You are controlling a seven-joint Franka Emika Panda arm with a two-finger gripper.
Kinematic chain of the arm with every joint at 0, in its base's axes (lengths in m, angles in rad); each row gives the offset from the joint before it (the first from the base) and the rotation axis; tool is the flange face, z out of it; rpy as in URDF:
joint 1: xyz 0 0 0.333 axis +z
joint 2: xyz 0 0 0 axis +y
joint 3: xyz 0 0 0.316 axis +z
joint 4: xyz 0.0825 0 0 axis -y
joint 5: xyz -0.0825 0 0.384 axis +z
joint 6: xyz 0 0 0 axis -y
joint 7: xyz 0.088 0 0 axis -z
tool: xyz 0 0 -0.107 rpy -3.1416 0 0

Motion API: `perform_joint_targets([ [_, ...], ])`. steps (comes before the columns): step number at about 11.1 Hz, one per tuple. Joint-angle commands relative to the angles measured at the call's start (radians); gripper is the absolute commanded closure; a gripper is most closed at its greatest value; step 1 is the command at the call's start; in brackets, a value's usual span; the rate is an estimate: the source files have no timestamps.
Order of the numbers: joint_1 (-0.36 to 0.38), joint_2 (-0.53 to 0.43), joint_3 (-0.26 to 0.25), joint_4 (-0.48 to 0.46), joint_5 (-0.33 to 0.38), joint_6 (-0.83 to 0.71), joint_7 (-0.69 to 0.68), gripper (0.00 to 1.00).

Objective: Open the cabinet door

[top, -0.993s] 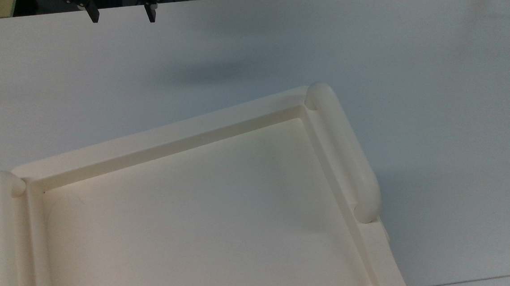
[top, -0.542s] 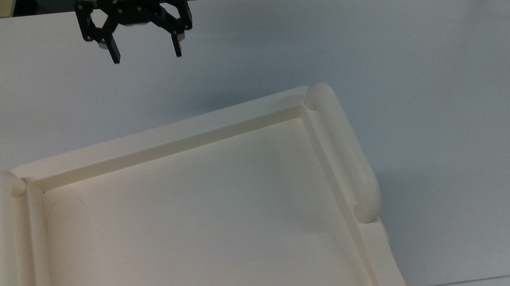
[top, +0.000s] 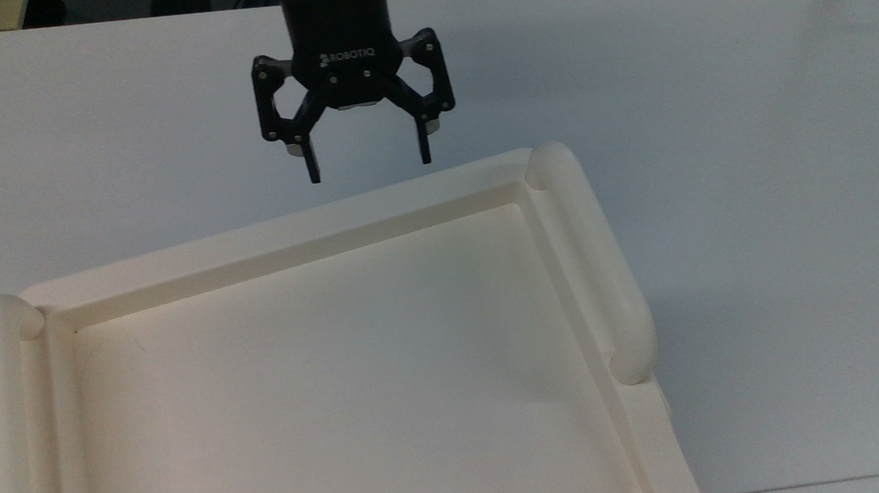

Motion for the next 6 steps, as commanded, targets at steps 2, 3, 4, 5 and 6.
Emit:
perform_joint_targets([
  [2, 0.09, 0.04, -0.019, 0.004, -0.035, 0.166, 0.144, 0.07],
  [3, 0.096, 0.051, -0.016, 0.035, -0.082, 0.166, 0.18, 0.09],
  [4, 0.096, 0.083, -0.018, 0.064, -0.112, 0.167, 0.223, 0.1],
  [5, 0.098, 0.118, -0.019, 0.104, -0.136, 0.167, 0.25, 0.12],
  [6, 0.098, 0.143, -0.019, 0.125, -0.162, 0.169, 0.264, 0.19],
])
